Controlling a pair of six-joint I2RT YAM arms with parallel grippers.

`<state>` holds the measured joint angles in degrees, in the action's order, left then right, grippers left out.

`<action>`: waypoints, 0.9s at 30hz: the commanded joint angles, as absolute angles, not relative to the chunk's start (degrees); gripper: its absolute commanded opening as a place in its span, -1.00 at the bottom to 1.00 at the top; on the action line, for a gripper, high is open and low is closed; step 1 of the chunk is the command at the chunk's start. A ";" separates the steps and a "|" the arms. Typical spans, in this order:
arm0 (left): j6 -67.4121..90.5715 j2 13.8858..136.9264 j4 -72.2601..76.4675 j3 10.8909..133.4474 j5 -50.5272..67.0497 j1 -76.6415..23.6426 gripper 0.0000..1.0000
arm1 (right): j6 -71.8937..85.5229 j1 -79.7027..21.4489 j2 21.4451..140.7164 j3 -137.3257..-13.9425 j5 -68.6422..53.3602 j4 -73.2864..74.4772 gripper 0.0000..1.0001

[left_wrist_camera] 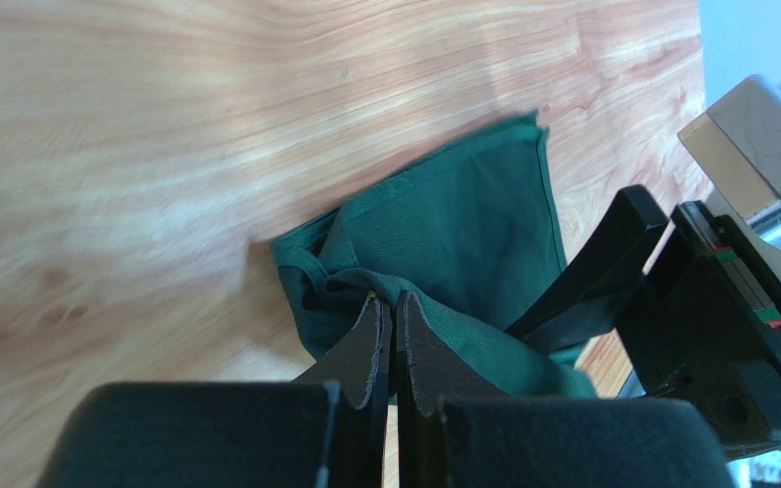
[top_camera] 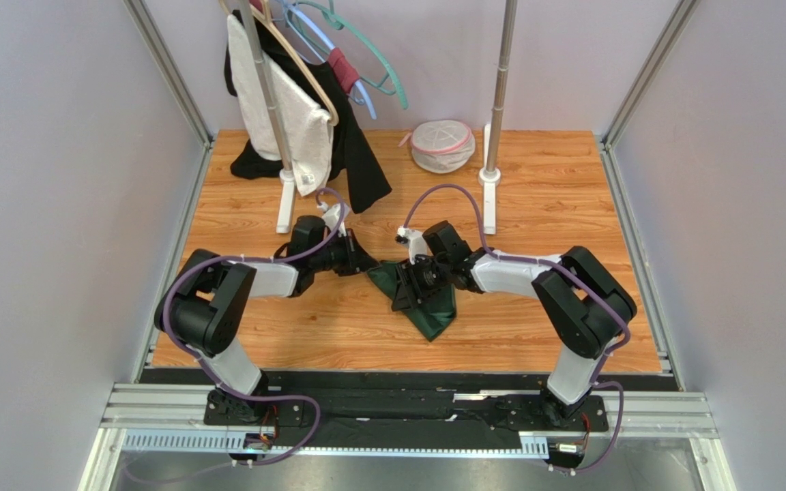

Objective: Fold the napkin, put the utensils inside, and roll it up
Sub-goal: Roll the napkin with the utensil

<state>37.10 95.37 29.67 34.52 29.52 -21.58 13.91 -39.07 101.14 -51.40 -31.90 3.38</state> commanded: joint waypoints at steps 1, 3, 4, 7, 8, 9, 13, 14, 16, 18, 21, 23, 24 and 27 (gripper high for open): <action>30.76 95.71 16.71 40.51 27.61 -23.29 -1.00 | 10.28 -38.93 94.85 -53.17 -20.75 12.74 0.08; 30.06 96.24 13.03 42.27 26.81 -23.29 -1.00 | 10.46 -39.81 92.12 -52.91 -16.80 13.80 0.08; 29.80 96.59 12.22 42.80 26.55 -23.29 -1.00 | 10.46 -40.34 89.41 -52.74 -15.66 14.06 0.09; 29.79 98.34 10.73 44.47 27.24 -23.29 -1.00 | 10.63 -42.53 85.10 -52.21 -9.95 15.29 0.10; 30.06 99.65 10.46 45.26 27.16 -23.29 -1.00 | 10.63 -43.32 83.95 -51.86 -6.28 15.21 0.10; 30.15 100.28 9.41 45.61 27.07 -23.29 -1.00 | 10.37 -45.24 83.15 -51.33 -4.41 15.21 0.11; 31.20 102.57 7.91 46.67 26.28 -23.29 -1.00 | 9.14 -52.10 82.09 -51.59 5.87 16.78 0.11; 31.81 103.35 7.82 46.84 26.19 -23.29 -1.00 | 8.88 -53.42 82.96 -51.77 9.46 17.14 0.11; 32.08 103.71 7.12 47.20 25.58 -23.29 -1.00 | 8.70 -56.51 84.28 -52.20 12.47 17.75 0.11; 32.43 104.15 6.25 47.81 25.31 -23.29 -1.00 | 8.70 -58.43 86.38 -52.21 15.02 17.67 0.09; 32.34 104.68 4.93 48.87 25.14 -23.29 -1.00 | 8.53 -59.76 88.58 -51.77 17.05 16.70 0.09; 32.26 104.85 4.40 49.13 25.22 -23.29 -1.00 | 8.26 -60.03 89.64 -51.68 17.14 15.91 0.08; 32.17 104.94 4.22 49.22 25.31 -23.29 -1.00 | 7.83 -60.29 90.69 -51.68 16.96 15.65 0.08; 32.08 104.94 3.78 49.31 25.31 -23.29 -1.00 | 7.65 -60.38 92.19 -51.59 16.88 15.03 0.04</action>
